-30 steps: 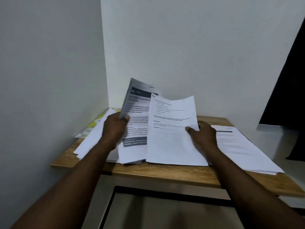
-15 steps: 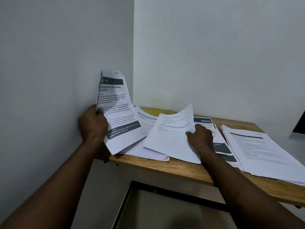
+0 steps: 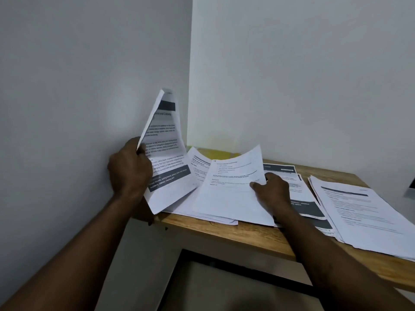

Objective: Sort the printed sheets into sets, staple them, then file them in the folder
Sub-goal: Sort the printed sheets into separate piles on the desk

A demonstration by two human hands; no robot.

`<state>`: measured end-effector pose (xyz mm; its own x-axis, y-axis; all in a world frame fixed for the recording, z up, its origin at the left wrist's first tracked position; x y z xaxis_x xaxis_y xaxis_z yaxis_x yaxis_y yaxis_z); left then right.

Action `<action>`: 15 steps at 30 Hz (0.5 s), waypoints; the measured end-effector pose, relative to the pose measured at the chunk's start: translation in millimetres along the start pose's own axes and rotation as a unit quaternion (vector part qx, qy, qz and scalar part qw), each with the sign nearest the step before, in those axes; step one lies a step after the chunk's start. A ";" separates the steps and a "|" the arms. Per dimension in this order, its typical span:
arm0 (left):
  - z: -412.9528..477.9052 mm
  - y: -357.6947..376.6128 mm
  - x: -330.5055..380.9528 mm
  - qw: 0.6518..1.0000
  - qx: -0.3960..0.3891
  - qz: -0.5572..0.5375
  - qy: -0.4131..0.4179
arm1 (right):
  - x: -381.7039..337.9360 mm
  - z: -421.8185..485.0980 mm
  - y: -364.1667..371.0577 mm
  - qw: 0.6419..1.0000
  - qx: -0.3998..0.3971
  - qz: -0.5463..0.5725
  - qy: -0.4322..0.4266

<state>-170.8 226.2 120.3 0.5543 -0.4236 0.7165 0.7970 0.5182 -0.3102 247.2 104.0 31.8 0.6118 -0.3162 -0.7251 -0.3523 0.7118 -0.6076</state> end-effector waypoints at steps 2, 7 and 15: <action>1.4 -12.5 13.5 0.999 0.024 0.021 0.044 | -8.4 -1.4 6.5 1.000 -0.003 0.006 -0.004; -4.4 -18.1 23.3 0.991 0.016 0.096 0.089 | -25.4 -7.5 31.5 0.998 -0.046 0.032 0.004; -5.1 -16.6 -0.6 0.996 -0.009 0.085 0.009 | -46.9 -21.4 52.1 0.992 -0.093 -0.074 -0.038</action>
<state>-183.2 214.0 121.8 0.6863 -0.3438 0.6410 0.6947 0.5709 -0.4375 184.9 142.5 27.2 0.7161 -0.3547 -0.6011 -0.3748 0.5311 -0.7599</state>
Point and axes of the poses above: each hand's wrist, its own z-axis towards the middle knuckle, its own y-axis out of the palm, x = y × z, the point moved 10 cm from there along z, towards the middle knuckle, and after that the axes turned 1 degree about -y, right-handed, at the moved point
